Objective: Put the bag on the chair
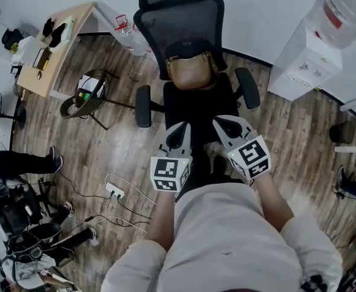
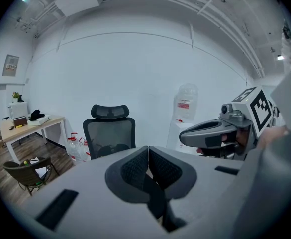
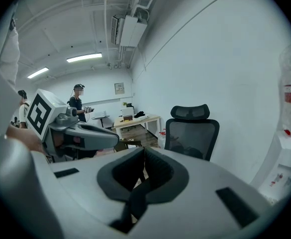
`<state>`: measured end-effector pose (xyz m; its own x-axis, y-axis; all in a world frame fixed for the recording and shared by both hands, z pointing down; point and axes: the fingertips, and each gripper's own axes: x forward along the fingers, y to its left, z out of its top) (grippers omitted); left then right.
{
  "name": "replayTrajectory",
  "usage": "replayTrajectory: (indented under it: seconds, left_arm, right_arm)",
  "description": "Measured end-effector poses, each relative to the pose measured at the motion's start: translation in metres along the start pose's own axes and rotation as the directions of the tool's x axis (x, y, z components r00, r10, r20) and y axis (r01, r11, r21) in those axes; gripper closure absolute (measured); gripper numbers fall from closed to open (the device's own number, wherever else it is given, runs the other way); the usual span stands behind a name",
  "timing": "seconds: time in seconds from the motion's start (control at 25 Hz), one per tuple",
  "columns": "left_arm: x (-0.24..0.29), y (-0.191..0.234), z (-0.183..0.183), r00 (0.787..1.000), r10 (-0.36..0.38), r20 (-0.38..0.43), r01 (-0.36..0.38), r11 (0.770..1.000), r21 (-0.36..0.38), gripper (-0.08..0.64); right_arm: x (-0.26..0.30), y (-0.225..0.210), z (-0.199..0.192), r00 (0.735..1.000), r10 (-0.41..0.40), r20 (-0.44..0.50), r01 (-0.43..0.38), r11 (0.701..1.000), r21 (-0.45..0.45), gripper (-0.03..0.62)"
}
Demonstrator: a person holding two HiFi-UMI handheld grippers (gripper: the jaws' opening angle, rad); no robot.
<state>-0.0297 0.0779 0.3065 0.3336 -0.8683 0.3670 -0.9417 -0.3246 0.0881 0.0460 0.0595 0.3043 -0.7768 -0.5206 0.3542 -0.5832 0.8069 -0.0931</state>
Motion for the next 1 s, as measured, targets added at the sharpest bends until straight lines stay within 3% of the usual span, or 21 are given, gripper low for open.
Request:
replayTrajectory:
  seconds: [1.0]
  left_arm:
    - [0.0023,0.0042,-0.003,1.0,-0.004,-0.006,0.004,1.0,0.01,0.554]
  right_arm:
    - [0.0059,-0.0012,-0.0051,1.0,-0.004,-0.02,0.004,1.0,0.006,0.588]
